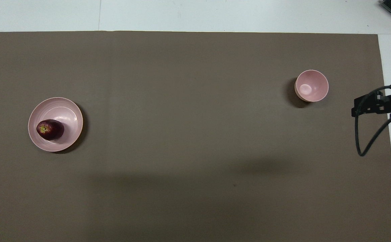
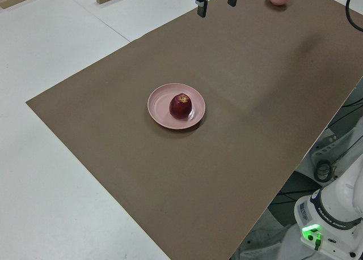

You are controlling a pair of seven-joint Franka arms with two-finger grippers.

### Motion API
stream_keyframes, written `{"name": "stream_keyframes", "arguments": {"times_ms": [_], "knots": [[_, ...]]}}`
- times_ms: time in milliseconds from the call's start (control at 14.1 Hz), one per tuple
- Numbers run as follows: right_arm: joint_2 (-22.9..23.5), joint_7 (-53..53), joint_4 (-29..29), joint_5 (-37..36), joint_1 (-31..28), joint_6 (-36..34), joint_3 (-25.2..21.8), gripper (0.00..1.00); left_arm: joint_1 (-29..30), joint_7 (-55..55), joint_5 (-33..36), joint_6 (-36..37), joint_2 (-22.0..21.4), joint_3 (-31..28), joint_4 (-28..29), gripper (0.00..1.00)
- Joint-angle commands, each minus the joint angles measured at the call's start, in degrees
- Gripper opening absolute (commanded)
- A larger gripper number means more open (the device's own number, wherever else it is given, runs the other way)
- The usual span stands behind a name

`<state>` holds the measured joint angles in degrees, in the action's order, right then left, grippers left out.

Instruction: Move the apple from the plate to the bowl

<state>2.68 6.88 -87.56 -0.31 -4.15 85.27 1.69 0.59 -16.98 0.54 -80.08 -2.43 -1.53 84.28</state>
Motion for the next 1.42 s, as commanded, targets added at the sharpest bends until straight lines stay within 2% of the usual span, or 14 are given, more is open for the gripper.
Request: {"name": "stream_keyframes", "arguments": {"times_ms": [0, 1067, 1352], "knots": [[-1.45, -1.61, -1.56, 1.1, -0.86, -0.28, 0.33, 1.0, 0.37, 0.37, -0.1, -0.43, -1.26, -0.05, 1.32, 1.0], [-2.33, -0.82, -3.05, 1.98, -0.42, 0.07, 0.33, 1.0, 0.55, 0.28, -0.1, -0.34, -1.26, -0.05, 1.32, 1.0], [-2.42, 3.04, -3.23, 2.07, -0.34, 0.24, 0.51, 1.0, 0.55, 0.28, -0.1, -0.34, -1.26, -0.05, 1.32, 1.0]]}}
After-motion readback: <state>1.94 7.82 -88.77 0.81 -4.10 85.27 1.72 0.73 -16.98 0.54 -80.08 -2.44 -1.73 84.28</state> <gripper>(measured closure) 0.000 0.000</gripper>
